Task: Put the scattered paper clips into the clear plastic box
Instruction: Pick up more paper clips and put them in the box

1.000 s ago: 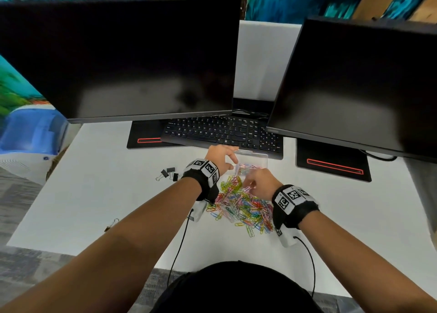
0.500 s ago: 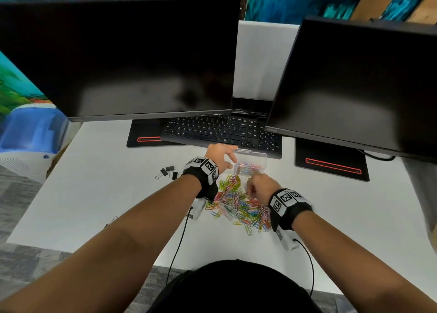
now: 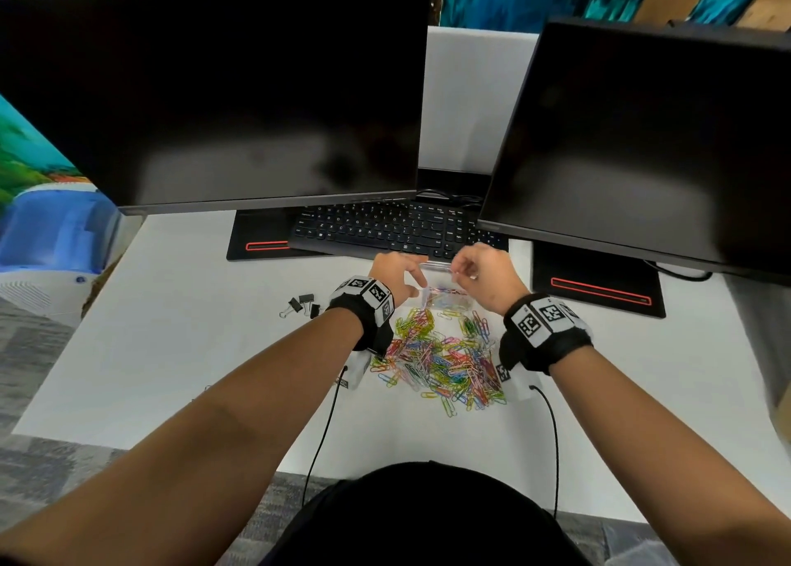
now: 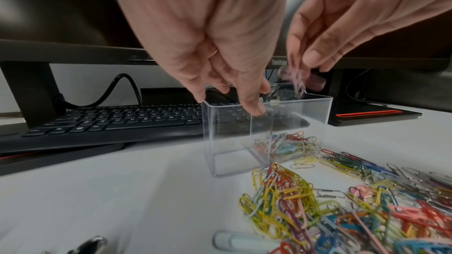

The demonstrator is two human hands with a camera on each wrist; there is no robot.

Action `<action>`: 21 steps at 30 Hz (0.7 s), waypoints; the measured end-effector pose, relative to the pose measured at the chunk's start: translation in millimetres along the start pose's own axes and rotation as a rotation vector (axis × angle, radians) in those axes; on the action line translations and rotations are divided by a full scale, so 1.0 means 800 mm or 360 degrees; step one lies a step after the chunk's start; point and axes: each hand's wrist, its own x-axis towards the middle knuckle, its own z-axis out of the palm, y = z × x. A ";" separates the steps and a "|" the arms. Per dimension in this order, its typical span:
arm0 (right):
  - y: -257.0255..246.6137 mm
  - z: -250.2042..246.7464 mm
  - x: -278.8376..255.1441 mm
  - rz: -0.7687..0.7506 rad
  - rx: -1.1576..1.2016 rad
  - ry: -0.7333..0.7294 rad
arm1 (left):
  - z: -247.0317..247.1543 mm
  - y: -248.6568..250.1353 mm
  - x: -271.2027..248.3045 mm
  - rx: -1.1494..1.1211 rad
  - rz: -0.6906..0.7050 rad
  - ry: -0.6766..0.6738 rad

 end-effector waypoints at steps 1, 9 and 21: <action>0.002 0.003 0.003 0.0014 -0.0037 -0.0036 | 0.000 -0.001 0.000 0.0004 0.0007 -0.0003; -0.006 0.047 -0.026 -0.0089 -0.0144 -0.0261 | -0.001 0.000 -0.002 0.0110 0.0114 -0.0087; -0.004 0.111 -0.047 -0.0122 -0.0523 -0.0556 | 0.000 -0.002 -0.005 0.0159 0.0128 -0.0161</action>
